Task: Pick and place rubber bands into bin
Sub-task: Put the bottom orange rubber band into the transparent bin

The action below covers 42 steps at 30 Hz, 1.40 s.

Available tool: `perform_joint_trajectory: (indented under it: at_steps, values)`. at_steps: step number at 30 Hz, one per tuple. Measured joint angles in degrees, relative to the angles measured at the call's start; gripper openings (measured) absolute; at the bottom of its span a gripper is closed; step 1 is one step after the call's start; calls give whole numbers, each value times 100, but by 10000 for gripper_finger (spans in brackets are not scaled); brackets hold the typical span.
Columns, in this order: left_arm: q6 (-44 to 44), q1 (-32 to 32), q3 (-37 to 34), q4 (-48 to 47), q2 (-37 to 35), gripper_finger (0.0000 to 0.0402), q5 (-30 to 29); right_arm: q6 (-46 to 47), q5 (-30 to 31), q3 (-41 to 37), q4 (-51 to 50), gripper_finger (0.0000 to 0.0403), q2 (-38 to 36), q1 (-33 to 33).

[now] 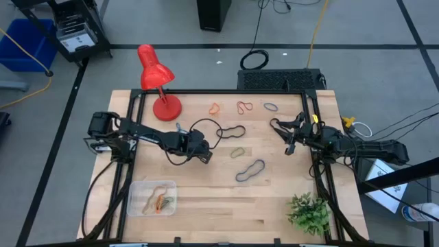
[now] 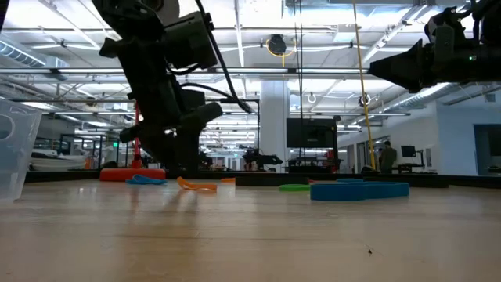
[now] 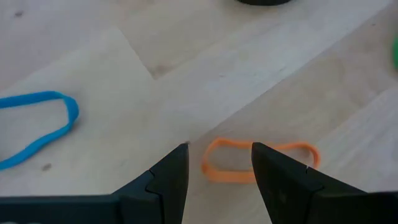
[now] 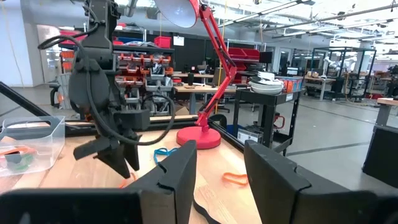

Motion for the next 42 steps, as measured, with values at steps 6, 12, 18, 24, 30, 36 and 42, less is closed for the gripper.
perform_joint_trajectory:
  at_steps: [6,12,18,24,30,36,42]
  values:
    - [-118,0,0,-43,12,181,33,0,-1,-2,3,130,12,0]
    - [-264,0,0,-21,134,181,281,0,-1,-1,3,130,14,0]
    - [-335,-4,29,40,391,181,276,1,-3,-1,23,130,36,0]
    - [-370,-9,16,56,389,160,211,0,1,0,15,130,86,0]
    - [-303,-4,7,101,397,83,-1,0,3,-1,23,130,91,0]
    - [37,-4,5,173,409,10,-99,0,7,-1,22,130,91,0]
    - [550,-7,3,370,400,7,-134,1,11,-2,23,130,91,0]
